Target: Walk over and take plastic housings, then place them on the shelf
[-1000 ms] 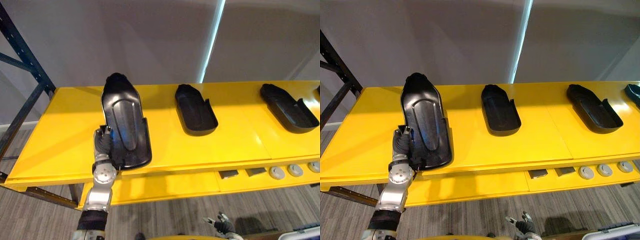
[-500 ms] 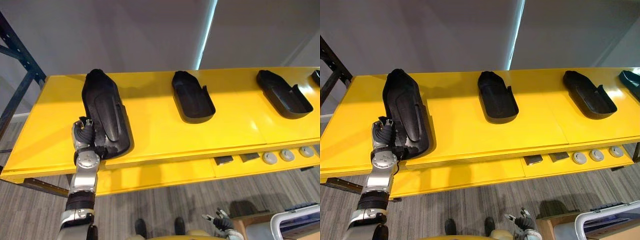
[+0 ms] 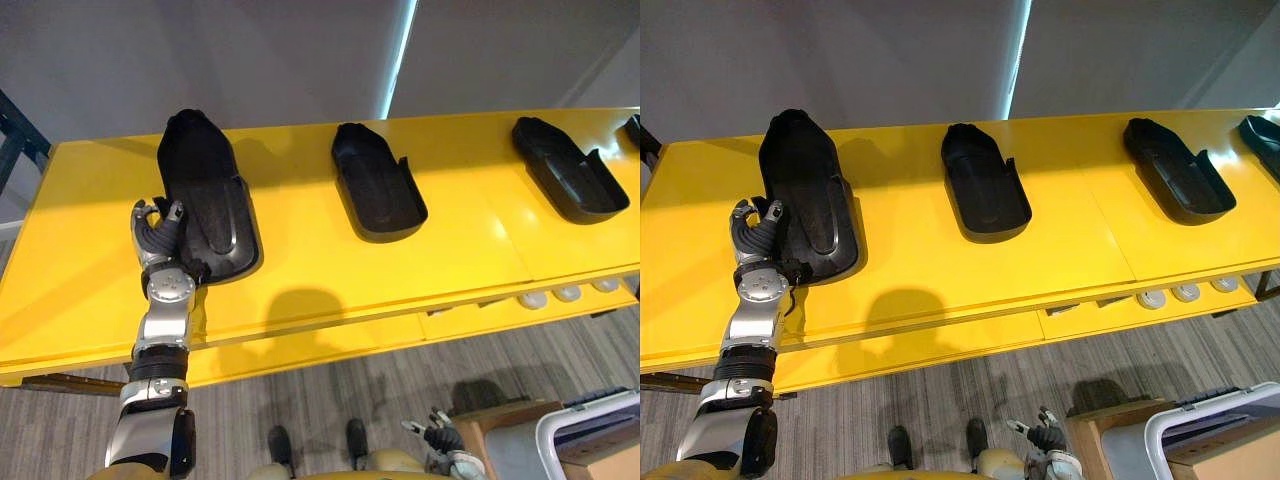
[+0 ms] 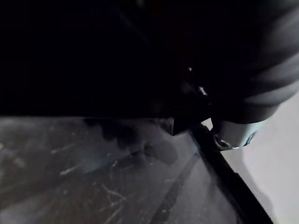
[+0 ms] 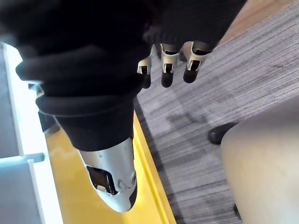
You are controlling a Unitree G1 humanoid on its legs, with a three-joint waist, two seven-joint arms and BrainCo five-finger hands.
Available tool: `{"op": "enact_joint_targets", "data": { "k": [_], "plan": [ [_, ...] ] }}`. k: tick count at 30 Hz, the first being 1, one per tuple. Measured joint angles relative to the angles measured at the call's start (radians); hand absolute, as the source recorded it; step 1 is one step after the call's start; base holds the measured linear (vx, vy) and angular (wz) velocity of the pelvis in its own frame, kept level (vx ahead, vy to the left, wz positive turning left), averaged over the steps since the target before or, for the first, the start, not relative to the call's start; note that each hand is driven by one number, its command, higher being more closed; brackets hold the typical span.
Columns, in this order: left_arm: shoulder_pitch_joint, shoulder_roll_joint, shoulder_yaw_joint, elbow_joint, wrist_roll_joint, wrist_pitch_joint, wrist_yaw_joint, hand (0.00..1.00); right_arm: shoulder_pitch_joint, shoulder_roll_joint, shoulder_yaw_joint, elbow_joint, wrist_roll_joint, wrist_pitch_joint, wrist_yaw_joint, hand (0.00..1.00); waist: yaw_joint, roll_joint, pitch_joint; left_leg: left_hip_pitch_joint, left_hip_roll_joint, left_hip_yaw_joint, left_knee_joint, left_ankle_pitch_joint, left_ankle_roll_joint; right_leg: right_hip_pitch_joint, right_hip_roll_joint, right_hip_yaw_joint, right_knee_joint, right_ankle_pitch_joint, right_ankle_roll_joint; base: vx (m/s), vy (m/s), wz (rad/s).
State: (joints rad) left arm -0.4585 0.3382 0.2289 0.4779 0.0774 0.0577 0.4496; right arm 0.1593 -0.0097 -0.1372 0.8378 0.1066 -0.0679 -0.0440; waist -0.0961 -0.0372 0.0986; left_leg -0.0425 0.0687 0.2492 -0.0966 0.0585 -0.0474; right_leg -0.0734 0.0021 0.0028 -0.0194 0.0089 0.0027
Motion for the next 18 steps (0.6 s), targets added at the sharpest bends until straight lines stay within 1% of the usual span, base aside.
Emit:
{"op": "enact_joint_targets", "data": {
  "k": [2, 5, 7, 10, 14, 18],
  "plan": [
    [0.0, -0.007, 0.001, -0.022, -0.025, -0.004, 0.021, 0.0, 0.0, 0.0, 0.0, 0.0, 0.0, 0.0, 0.0, 0.0, 0.001, 0.0, 0.0, 0.0, 0.0, -0.004, -0.001, 0.0, 0.0, 0.0, 0.0, -0.003, 0.002, 0.002, 0.001, -0.05, 0.007, 0.02],
    [0.001, -0.017, 0.01, -0.067, -0.028, -0.008, 0.05, 0.0, 0.0, 0.0, 0.0, 0.0, 0.0, 0.001, 0.0, 0.0, 0.003, 0.0, 0.003, 0.003, -0.001, -0.011, -0.006, 0.002, 0.003, 0.002, -0.002, -0.005, 0.007, 0.002, 0.001, -0.04, 0.007, 0.03],
    [0.002, -0.018, 0.016, -0.099, -0.027, -0.025, 0.059, 0.0, 0.0, 0.0, 0.0, 0.0, 0.0, 0.001, -0.001, 0.0, 0.003, 0.0, 0.003, 0.004, -0.001, -0.017, -0.006, 0.003, 0.004, 0.005, -0.003, -0.008, 0.007, 0.001, 0.001, -0.01, 0.005, 0.07],
    [0.003, -0.018, 0.018, -0.135, -0.026, -0.029, 0.06, 0.0, 0.0, 0.0, 0.0, 0.0, 0.0, 0.002, 0.0, 0.0, 0.003, 0.0, 0.004, 0.012, -0.003, -0.029, -0.006, 0.003, 0.004, 0.021, -0.004, -0.024, 0.002, 0.001, 0.002, 0.01, -0.004, 0.12],
    [0.005, -0.018, 0.018, -0.138, -0.025, -0.035, 0.06, 0.0, 0.0, 0.0, 0.0, 0.0, 0.0, 0.003, 0.0, 0.0, 0.007, 0.001, 0.01, 0.019, -0.003, -0.037, -0.006, 0.003, 0.004, 0.037, -0.004, -0.028, -0.003, -0.001, 0.003, 0.03, -0.005, 0.08],
    [0.011, -0.02, 0.017, -0.193, -0.017, -0.041, 0.058, 0.0, -0.001, 0.0, 0.0, 0.0, 0.0, 0.003, 0.0, 0.0, 0.008, 0.001, 0.011, 0.019, -0.003, -0.046, -0.007, 0.003, 0.004, 0.04, -0.004, -0.034, -0.004, -0.003, 0.003, 0.03, -0.005, 0.05]
  ]
}}
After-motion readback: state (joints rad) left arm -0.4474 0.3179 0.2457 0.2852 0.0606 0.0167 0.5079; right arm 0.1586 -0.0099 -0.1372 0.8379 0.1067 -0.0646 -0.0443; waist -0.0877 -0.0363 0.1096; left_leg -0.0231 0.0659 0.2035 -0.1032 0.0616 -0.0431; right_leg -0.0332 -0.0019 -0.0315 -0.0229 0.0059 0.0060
